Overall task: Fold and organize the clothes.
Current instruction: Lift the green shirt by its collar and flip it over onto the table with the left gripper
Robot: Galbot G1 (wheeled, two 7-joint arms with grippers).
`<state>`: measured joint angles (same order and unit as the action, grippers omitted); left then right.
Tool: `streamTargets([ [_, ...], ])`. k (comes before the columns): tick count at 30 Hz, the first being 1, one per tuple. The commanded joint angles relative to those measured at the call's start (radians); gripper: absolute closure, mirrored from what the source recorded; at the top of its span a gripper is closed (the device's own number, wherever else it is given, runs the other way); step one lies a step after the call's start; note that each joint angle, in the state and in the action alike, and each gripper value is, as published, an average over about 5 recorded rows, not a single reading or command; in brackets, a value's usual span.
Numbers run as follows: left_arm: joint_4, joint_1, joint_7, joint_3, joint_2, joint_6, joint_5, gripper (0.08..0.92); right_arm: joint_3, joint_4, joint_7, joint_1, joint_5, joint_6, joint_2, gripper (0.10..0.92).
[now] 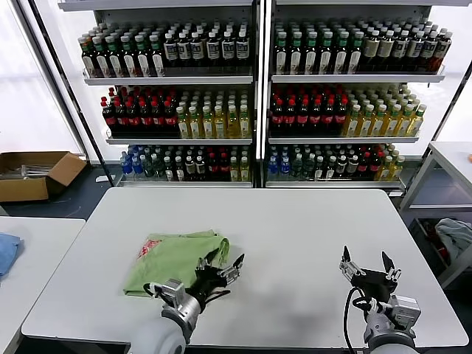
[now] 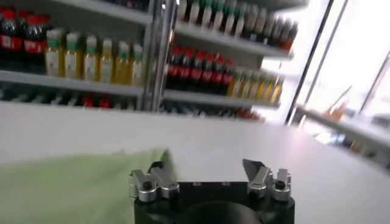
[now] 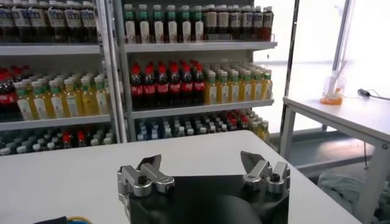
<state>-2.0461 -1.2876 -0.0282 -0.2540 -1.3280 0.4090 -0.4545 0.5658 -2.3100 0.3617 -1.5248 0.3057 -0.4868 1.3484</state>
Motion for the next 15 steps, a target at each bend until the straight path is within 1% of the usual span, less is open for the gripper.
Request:
streamTargets([
  [1, -0.149, -0.006, 0.04, -0.299, 0.149, -0.003, -0.045, 0.192, -0.047, 0.033, 0.0, 0.056, -0.001, -0.003, -0.009, 0.203],
  [4, 0.023, -0.005, 0.038, -0.403, 0.26, 0.007, 0.117, 0.179, -0.064, 0.043, 0.0, 0.074, 0.0, -0.004, -0.026, 0.203],
  [6, 0.119, -0.008, 0.036, -0.435, 0.306, 0.008, 0.153, 0.178, -0.07, 0.05, 0.0, 0.082, 0.001, -0.004, -0.034, 0.203],
  [7, 0.155, -0.009, 0.033, -0.442, 0.315, 0.005, 0.16, 0.177, -0.072, 0.053, 0.0, 0.086, 0.002, -0.005, -0.036, 0.203],
  [10, 0.226, -0.01, 0.013, -0.441, 0.312, -0.003, 0.159, 0.177, -0.075, 0.061, 0.001, 0.091, 0.003, -0.005, -0.035, 0.203],
  [15, 0.308, 0.012, -0.012, -0.405, 0.269, 0.0, 0.125, 0.177, -0.078, 0.06, 0.0, 0.086, 0.002, -0.005, -0.031, 0.203],
])
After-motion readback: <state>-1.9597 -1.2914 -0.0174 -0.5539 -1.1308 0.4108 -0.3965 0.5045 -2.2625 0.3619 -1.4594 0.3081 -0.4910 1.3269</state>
